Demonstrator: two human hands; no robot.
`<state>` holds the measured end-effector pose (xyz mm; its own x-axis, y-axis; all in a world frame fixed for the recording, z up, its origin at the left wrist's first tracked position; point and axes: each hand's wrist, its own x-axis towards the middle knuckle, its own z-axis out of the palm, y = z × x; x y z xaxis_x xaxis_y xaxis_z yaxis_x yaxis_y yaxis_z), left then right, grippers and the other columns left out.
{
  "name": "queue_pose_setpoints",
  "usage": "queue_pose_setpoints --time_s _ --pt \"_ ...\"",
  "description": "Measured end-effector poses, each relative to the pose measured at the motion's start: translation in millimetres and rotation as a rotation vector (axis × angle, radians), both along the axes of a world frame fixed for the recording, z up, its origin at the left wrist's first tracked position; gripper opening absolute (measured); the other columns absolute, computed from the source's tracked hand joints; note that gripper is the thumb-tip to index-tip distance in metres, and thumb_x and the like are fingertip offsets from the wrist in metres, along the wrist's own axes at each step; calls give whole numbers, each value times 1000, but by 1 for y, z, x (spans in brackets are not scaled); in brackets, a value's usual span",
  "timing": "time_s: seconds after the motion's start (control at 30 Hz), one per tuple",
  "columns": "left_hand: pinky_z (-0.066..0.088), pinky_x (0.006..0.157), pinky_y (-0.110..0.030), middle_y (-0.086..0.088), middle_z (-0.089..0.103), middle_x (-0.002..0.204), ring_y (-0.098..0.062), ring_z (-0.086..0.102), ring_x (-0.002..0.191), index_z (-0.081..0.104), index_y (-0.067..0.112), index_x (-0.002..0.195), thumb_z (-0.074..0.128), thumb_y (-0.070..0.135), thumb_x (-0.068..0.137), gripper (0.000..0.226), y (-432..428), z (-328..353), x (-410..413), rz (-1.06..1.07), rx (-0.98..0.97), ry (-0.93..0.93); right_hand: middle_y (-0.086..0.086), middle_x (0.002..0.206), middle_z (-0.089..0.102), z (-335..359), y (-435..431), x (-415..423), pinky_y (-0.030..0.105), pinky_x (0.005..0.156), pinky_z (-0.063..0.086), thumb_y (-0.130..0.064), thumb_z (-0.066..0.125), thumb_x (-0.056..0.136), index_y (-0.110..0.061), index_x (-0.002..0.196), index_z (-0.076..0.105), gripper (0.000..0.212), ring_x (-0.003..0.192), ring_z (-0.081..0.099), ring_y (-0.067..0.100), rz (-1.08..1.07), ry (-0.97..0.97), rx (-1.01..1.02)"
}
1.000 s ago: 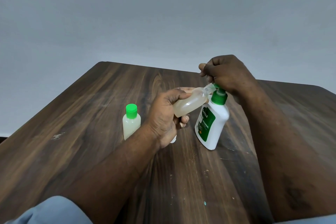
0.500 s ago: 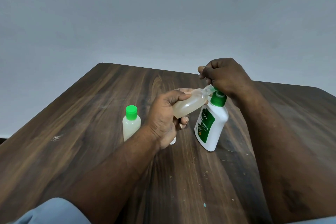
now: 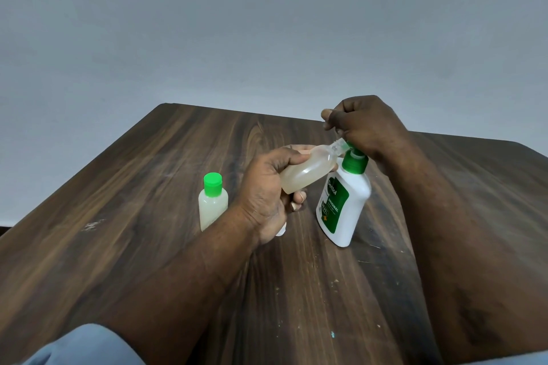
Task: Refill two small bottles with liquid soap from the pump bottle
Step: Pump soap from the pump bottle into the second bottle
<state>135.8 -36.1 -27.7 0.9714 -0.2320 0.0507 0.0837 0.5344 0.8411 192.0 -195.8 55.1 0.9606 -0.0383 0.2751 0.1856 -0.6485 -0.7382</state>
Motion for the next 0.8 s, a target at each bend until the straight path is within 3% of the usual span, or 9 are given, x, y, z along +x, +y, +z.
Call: queue_pose_setpoints --time_s 0.13,0.33,0.6,0.8 --pt "35 41 -21 -40 57 133 -13 45 44 66 1 127 62 28 75 59 1 0 0 -8 4 -1 -4 72 65 0 -2 2 33 68 50 -35 72 97 -16 74 75 30 68 57 15 11 -13 8" --pt "38 41 -21 -38 59 134 -12 48 45 67 2 127 62 29 76 58 1 0 -1 -10 6 -9 -21 55 62 3 -5 3 24 59 42 -28 70 98 -17 75 76 26 63 55 2 8 -40 14" --pt "37 41 -21 -40 56 135 -12 47 44 67 1 127 62 28 75 58 0 1 -1 -10 1 -13 -4 71 64 -1 -1 2 32 67 47 -33 72 97 -15 78 77 27 68 56 15 16 -6 10" --pt "36 41 -21 -40 57 134 -12 45 45 68 1 124 62 28 75 56 1 1 -1 -24 0 -11 -6 70 64 3 -5 2 30 64 45 -36 71 98 -17 76 76 30 65 55 14 3 -60 18"
